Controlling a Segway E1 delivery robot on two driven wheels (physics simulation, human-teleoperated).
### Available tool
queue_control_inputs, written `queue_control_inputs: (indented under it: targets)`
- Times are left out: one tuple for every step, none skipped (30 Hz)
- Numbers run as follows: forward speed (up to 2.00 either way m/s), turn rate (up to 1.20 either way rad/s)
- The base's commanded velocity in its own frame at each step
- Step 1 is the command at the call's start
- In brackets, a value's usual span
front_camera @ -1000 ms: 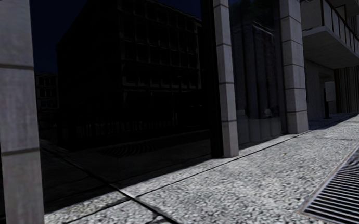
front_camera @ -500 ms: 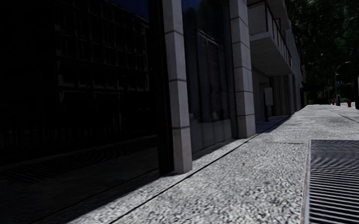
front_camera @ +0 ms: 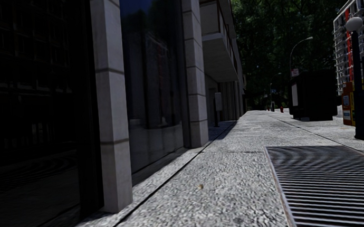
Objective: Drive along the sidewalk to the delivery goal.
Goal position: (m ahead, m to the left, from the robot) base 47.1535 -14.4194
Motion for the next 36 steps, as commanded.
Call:
queue_control_inputs:
  targets:
    - [1.58,-0.63]
    - [1.58,-0.63]
    - [1.58,-0.63]
    - [1.58,-0.63]
    - [1.59,-0.63]
    - [1.59,-0.63]
    - [1.59,-0.62]
    - [1.60,-0.62]
    - [1.60,-0.62]
    - [1.60,-0.62]
    - [1.60,-0.61]
    - [1.61,-0.48]
    - [1.61,-0.41]
    - [1.61,-0.39]
    - [1.62,0.00]
    - [1.62,0.00]
    - [1.63,0.00]
    - [1.63,0.00]
    - [1.63,0.00]
    - [1.63,0.00]
    - [1.64,0.00]
    - [1.68,0.00]
    - [2.00,0.00]
    - [2.00,0.00]
    - [2.00,0.00]
    - [2.00,0.00]
    - [2.00,0.00]
    - [2.00,0.00]
    - [2.00,0.00]
    - [2.00,0.00]
    - [2.00,0.00]
    - [2.00,0.00]
    - [2.00,0.00]
    - [2.00,0.00]
    - [2.00,0.00]
    - [2.00,0.00]
